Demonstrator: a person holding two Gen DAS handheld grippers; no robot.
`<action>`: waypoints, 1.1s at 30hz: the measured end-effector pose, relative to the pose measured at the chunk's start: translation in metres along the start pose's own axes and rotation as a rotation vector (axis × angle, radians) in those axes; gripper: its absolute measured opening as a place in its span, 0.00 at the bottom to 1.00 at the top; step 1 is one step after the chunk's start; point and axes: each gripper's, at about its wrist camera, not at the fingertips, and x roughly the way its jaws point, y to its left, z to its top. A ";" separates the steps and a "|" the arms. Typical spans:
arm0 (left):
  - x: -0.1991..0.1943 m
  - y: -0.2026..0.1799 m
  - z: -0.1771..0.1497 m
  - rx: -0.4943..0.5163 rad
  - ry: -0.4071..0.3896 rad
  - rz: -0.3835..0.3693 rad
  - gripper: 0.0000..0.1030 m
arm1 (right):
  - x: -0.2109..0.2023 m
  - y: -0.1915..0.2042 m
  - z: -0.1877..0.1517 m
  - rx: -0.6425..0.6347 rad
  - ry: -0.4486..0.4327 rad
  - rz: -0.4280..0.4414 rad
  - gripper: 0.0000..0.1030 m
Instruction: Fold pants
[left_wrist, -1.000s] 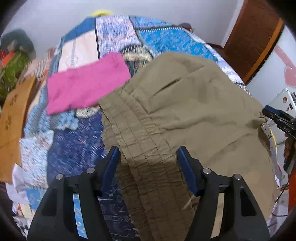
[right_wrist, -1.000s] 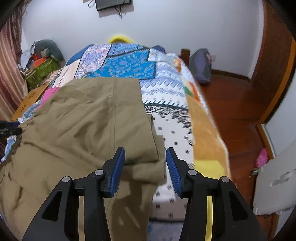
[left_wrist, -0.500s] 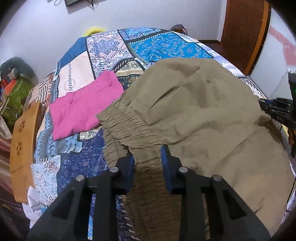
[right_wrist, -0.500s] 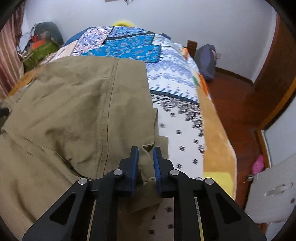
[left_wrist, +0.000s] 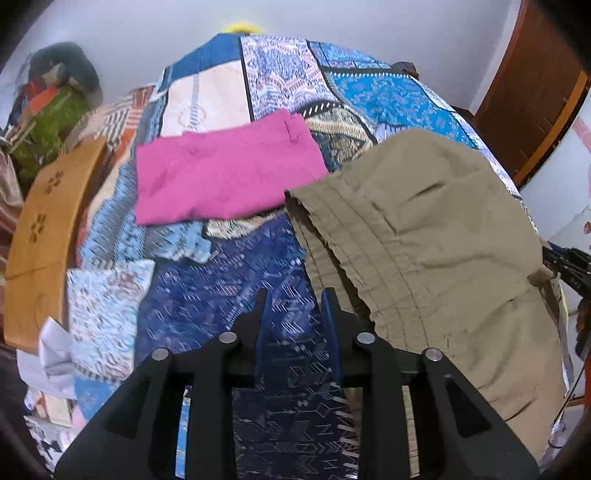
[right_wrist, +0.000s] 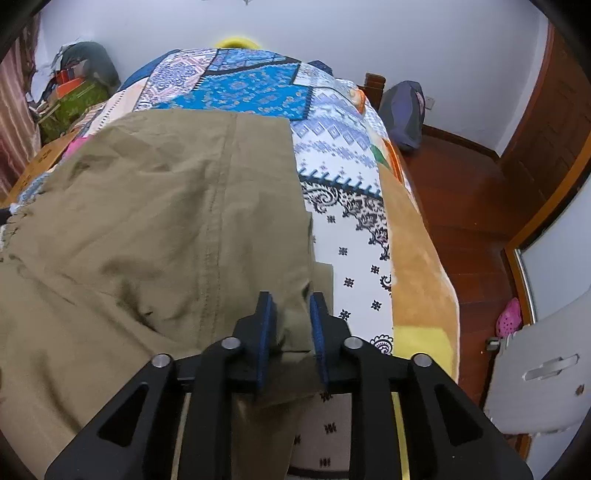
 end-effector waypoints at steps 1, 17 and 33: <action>-0.001 -0.001 0.002 0.002 -0.005 -0.002 0.38 | -0.006 0.001 0.003 0.001 -0.017 0.008 0.29; 0.055 -0.017 0.082 0.018 0.024 -0.033 0.67 | 0.011 0.009 0.096 -0.046 -0.126 0.067 0.59; 0.109 -0.015 0.090 0.015 0.103 -0.090 0.69 | 0.113 0.017 0.136 -0.056 0.005 0.119 0.59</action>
